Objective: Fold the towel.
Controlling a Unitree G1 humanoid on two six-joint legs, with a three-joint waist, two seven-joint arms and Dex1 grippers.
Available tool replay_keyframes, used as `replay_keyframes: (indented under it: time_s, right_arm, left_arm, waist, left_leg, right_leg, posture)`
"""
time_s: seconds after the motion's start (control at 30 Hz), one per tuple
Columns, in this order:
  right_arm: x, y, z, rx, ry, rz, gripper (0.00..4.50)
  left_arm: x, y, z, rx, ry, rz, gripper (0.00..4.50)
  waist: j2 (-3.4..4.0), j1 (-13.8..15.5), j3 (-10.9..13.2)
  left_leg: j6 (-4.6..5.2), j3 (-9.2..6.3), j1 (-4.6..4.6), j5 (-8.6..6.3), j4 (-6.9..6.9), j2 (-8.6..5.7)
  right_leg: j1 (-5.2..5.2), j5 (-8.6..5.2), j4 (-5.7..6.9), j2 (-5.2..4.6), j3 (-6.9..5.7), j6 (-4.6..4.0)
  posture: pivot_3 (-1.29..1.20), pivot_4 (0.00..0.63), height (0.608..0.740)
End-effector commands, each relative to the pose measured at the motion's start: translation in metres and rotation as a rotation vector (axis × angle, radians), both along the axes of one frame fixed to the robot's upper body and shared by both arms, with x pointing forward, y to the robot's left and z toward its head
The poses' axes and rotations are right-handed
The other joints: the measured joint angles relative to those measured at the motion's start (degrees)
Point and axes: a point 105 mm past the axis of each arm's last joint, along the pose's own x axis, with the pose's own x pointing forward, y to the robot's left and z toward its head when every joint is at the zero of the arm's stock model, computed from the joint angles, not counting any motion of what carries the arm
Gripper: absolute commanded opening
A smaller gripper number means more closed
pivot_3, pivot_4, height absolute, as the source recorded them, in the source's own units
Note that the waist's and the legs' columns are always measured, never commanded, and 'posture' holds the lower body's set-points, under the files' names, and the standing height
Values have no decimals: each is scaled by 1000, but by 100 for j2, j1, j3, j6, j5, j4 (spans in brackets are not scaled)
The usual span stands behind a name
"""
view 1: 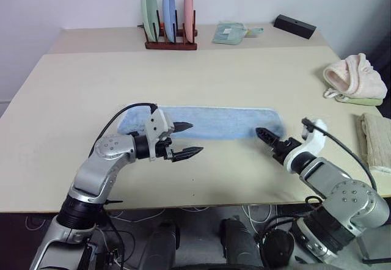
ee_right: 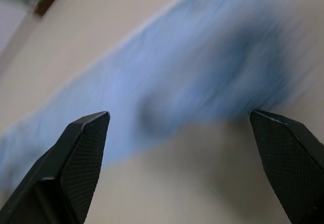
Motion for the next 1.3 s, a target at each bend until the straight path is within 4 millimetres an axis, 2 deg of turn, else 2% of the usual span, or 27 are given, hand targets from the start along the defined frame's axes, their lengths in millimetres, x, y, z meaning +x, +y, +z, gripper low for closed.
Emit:
replay_keyframes:
  time_s: [0.03,0.1,0.13,0.17,0.27,0.4,0.47,0.6,0.73,0.83,0.97,1.07,1.13,1.3]
  right_arm:
    - [7,-21,-6,43,53,-137,4484]
    - [12,-22,-5,71,51,-147,4484]
    - [14,-21,-4,83,47,-144,3955]
    - [16,-21,-3,92,45,-143,3696]
    - [19,-20,-2,94,42,-136,2224]
    - [21,-19,-2,97,46,-137,32]
    - [21,-21,-2,91,45,-148,32]
    - [20,-46,4,34,29,-219,32]
    - [19,-81,25,-112,-24,-238,32]
    - [19,-85,44,-294,-66,-145,32]
    - [23,-65,61,-571,-135,52,32]
    - [26,-30,66,-739,-202,256,32]
    - [25,2,61,-846,-246,426,32]
    - [23,55,35,-996,-296,709,32]
  left_arm:
    - [-5,-5,7,-11,-37,-12,3822]
    - [-5,-5,6,-11,-38,-7,3822]
    - [-4,-5,6,-11,-38,-5,3822]
    - [-4,-5,6,-12,-37,-2,3822]
    - [-4,-4,5,-10,-35,4,3822]
    - [-5,-3,1,-3,-33,9,3822]
    - [-5,-4,1,-6,-30,12,3822]
    - [-3,-3,1,-11,-33,22,3822]
    - [3,-1,2,-16,-41,52,3822]
    - [6,-1,3,-27,-48,58,3822]
    - [7,-5,2,-29,-54,55,3822]
    - [8,-6,2,-26,-60,54,3822]
    - [9,-6,2,-27,-63,55,3822]
    - [10,-7,3,-24,-70,56,3822]
  waist:
    - [3,-7,-2]
    - [5,-12,-2]
    - [5,-18,-2]
    - [5,-17,-2]
    - [6,-18,-1]
    - [7,-28,-1]
    - [7,-27,-1]
    - [8,-22,-1]
    - [12,8,2]
    - [13,-12,2]
    - [13,-128,1]
    - [14,-170,2]
    - [14,-162,2]
    - [9,-113,3]
  left_leg:
    - [0,0,1,0,-2,0]
    - [0,0,1,0,-5,0]
    - [0,0,1,0,-6,0]
    - [0,0,1,0,-5,0]
    - [0,0,1,0,-6,0]
    - [0,0,1,0,-6,0]
    - [0,0,1,0,-7,0]
    - [0,0,1,0,-7,0]
    - [0,1,-4,0,-4,-3]
    - [1,1,-4,-1,-8,-2]
    - [2,2,-2,-1,-9,-1]
    - [2,3,-2,-1,-8,0]
    - [2,3,-1,-1,-9,1]
    - [2,2,-7,-1,-6,0]
  right_leg:
    - [0,0,0,0,0,0]
    - [-2,0,0,0,0,0]
    - [-1,0,0,0,0,0]
    - [-1,0,0,0,0,0]
    - [-2,0,0,0,0,0]
    - [-2,0,0,0,0,0]
    - [-2,0,0,0,0,0]
    - [-1,-1,-1,0,0,0]
    - [1,-1,-8,-2,0,0]
    - [0,-1,-10,-2,0,0]
    - [1,-2,-10,-2,0,1]
    - [0,-3,-10,-1,0,2]
    - [0,-3,-10,-1,0,3]
    - [3,-4,-20,-1,-1,5]
  posture:
    - [0,150,740]
    - [0,150,740]
    - [0,150,740]
    - [0,150,740]
    - [0,150,740]
    - [0,150,740]
    - [0,150,740]
    - [0,150,740]
    - [0,150,740]
    - [0,150,740]
    - [0,150,740]
    - [0,150,740]
    - [0,150,740]
    - [0,150,740]
